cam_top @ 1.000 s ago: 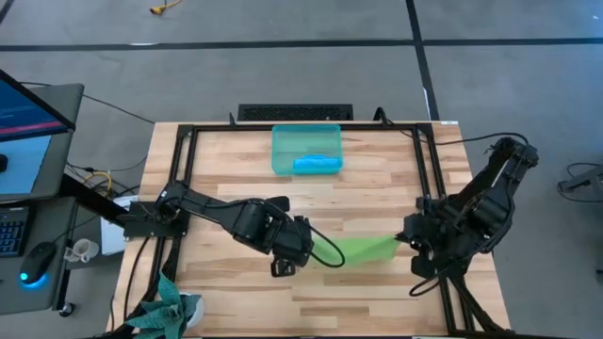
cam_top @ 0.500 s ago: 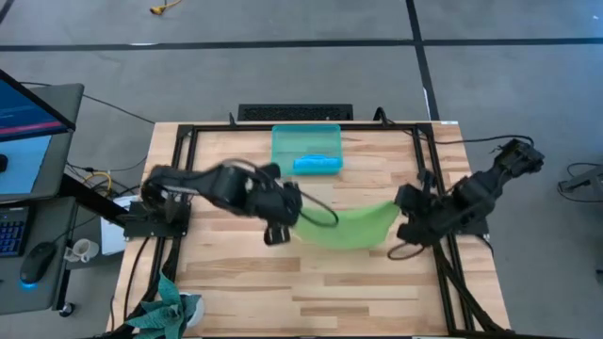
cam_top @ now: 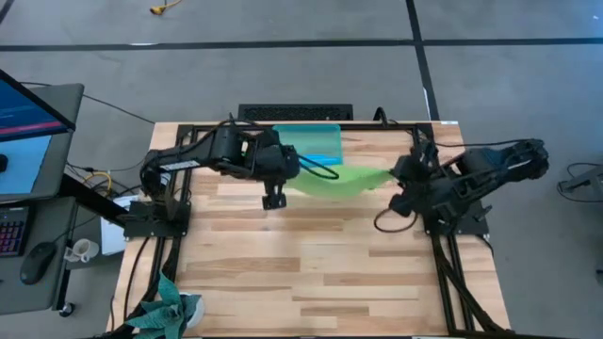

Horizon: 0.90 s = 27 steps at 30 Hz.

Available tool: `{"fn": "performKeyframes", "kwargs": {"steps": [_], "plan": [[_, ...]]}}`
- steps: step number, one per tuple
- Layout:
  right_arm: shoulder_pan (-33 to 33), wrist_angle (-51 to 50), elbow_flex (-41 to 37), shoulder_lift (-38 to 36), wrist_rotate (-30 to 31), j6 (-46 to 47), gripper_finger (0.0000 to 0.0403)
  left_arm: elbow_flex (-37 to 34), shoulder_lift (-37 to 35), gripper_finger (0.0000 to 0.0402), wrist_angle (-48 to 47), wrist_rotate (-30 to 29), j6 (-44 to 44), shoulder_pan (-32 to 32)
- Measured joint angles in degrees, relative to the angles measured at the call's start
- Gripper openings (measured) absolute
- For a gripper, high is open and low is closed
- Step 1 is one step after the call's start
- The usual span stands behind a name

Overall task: Roll microfiber towels into tight, uniform cylinder then place into a basket
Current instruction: Fold the green microfiber cloth

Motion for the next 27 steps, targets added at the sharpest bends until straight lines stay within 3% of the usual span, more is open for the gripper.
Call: {"fn": "performKeyframes", "kwargs": {"steps": [5,13,20,27], "plan": [[5.9,0.8,-5.8,0.1,-2.4,7.4,0.0010,-5.6,0.3,0.0000,0.2,7.1,-4.1,-3.2],[19.0,14.8,-21.7,0.2,-6.6,21.4,0.0007,-27.7,0.5,0.0000,1.1,10.5,-16.4,-13.5],[27.6,33.8,-31.2,2.7,-9.4,29.2,0.0009,-42.4,0.5,0.0000,16.8,14.8,-26.8,-22.8],[31.5,46.9,-32.2,11.7,-15.3,30.2,0.0008,-46.9,0.5,0.0000,28.2,17.6,-35.9,-29.0]]}}
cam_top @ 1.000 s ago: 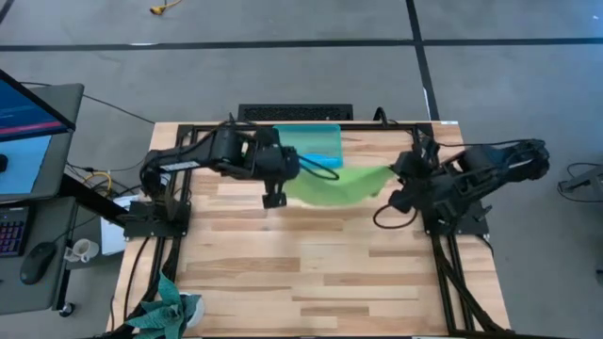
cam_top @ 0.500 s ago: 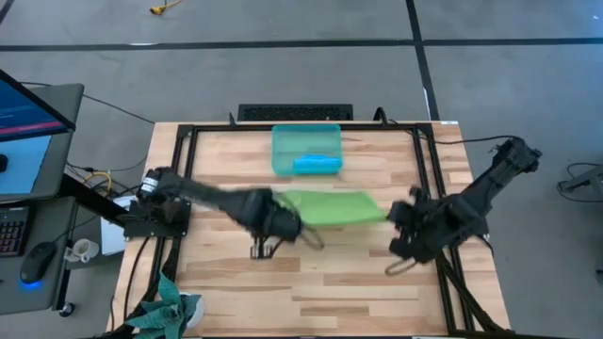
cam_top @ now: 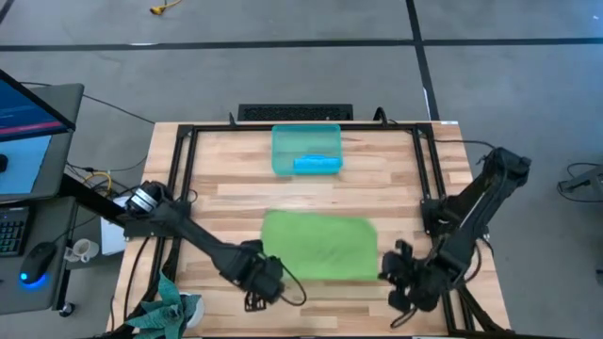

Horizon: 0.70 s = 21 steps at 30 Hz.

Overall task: Roll microfiber towels into tight, uniform cylinder then place into a basket
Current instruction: Fold the green microfiber cloth

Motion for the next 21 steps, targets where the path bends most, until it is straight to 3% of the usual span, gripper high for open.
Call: {"fn": "performKeyframes", "kwargs": {"steps": [7,14,21], "plan": [[2.0,5.4,0.4,11.3,-4.6,1.8,0.0008,-1.7,0.0,0.0000,5.9,0.1,-7.5,-3.5],[-0.4,5.0,1.7,12.8,-6.3,-0.1,0.0009,-1.6,1.1,0.0000,5.7,0.7,-9.7,-4.1],[-4.5,-3.1,1.7,11.2,-2.2,-0.6,0.0009,-1.6,1.2,0.0000,-3.0,-9.8,-8.6,-1.0]]}}
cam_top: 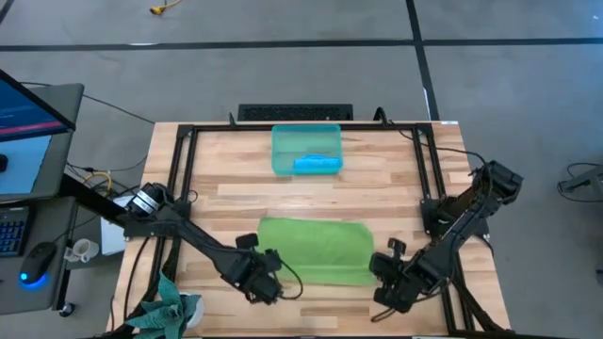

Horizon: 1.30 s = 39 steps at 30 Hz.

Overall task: Roll microfiber towels into tight, uniform cylinder then place into a basket
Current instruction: Fold the green microfiber cloth

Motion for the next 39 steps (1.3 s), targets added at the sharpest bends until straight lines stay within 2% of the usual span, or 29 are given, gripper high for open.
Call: {"fn": "performKeyframes", "kwargs": {"steps": [6,15,23,31,39], "plan": [[-5.8,-9.3,0.0,0.0,1.0,-0.2,0.0009,0.0,0.0,0.0000,-2.3,-5.3,1.0,4.1],[-14.4,-12.1,-1.2,0.9,2.0,-2.5,0.0009,0.0,0.0,0.0000,-2.6,-5.8,3.8,11.7],[-16.9,-12.0,-2.6,2.0,2.1,-2.0,0.0010,0.0,0.4,0.0000,-2.8,-4.3,8.0,15.4],[-19.1,-11.3,-2.6,2.0,2.1,-4.0,0.0010,0.0,0.4,0.0000,-2.8,-3.8,8.0,15.9],[-20.5,-10.5,-2.6,2.0,2.1,-6.5,0.0010,0.0,0.4,0.0039,-2.9,-2.4,7.4,15.9]]}}
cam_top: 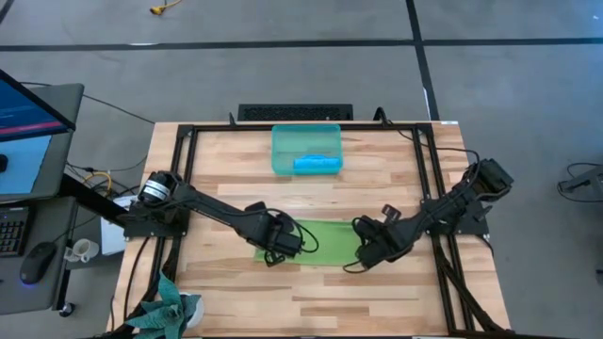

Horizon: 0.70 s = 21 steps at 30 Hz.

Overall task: Roll microfiber towels into tight, uniform cylinder then place into a basket
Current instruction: Fold the green microfiber cloth

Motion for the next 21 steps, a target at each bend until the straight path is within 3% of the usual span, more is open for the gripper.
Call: {"fn": "performKeyframes", "kwargs": {"steps": [10,21], "plan": [[-2.5,0.2,0.0,0.0,0.0,-2.7,0.0012,0.0,0.0,0.0104,-3.4,1.6,-2.1,0.0],[-3.0,0.4,0.0,0.0,-4.3,-6.3,0.0056,0.0,0.0,0.0110,1.1,1.6,1.3,-0.1]]}}
